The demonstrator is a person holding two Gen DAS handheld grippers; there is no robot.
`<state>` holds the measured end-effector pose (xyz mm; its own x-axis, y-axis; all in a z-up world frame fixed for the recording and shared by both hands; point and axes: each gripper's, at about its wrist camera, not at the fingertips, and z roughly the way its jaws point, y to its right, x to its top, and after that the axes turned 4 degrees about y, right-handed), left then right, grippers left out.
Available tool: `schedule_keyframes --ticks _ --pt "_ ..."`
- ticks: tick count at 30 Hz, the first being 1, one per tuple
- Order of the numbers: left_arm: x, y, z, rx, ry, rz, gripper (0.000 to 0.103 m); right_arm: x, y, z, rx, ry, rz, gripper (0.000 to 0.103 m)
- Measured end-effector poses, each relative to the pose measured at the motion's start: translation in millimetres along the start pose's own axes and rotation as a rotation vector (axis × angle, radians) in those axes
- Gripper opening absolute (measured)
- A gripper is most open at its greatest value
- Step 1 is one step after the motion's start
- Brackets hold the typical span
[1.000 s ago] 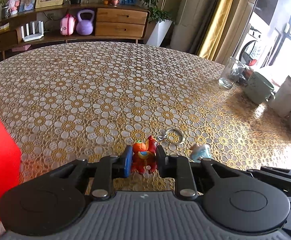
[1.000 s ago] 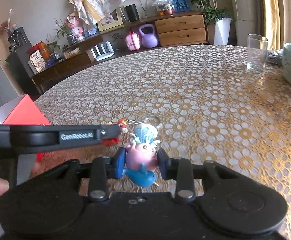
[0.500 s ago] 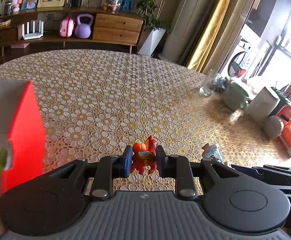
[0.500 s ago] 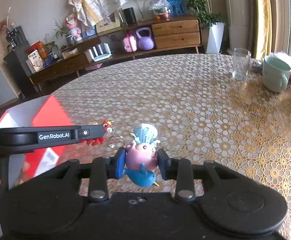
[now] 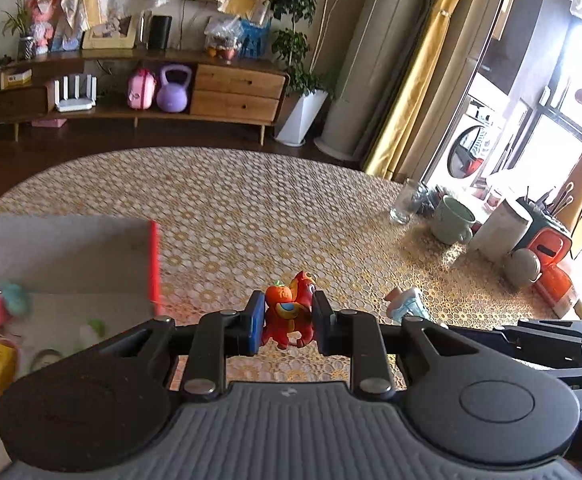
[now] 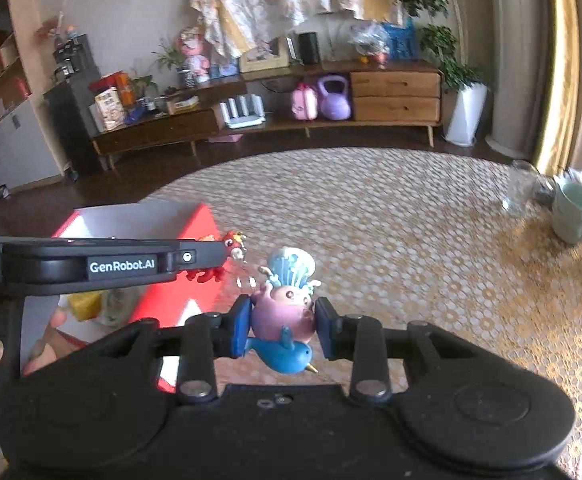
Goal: Organize rigid objects
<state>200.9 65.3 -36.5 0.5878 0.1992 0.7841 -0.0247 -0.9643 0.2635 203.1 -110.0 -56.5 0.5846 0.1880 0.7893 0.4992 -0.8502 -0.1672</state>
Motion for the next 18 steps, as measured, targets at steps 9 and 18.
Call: schedule_keyframes --ticks 9,18 --pt "9.6 -40.9 -45.1 0.035 0.055 -0.003 0.019 14.2 -61.9 8.5 0.064 0.014 -0.094 0.033" --pt "-4.9 -63.1 -55.8 0.034 0.008 0.064 0.018 19.5 -78.4 15.9 0.072 0.015 -0.116 0.033"
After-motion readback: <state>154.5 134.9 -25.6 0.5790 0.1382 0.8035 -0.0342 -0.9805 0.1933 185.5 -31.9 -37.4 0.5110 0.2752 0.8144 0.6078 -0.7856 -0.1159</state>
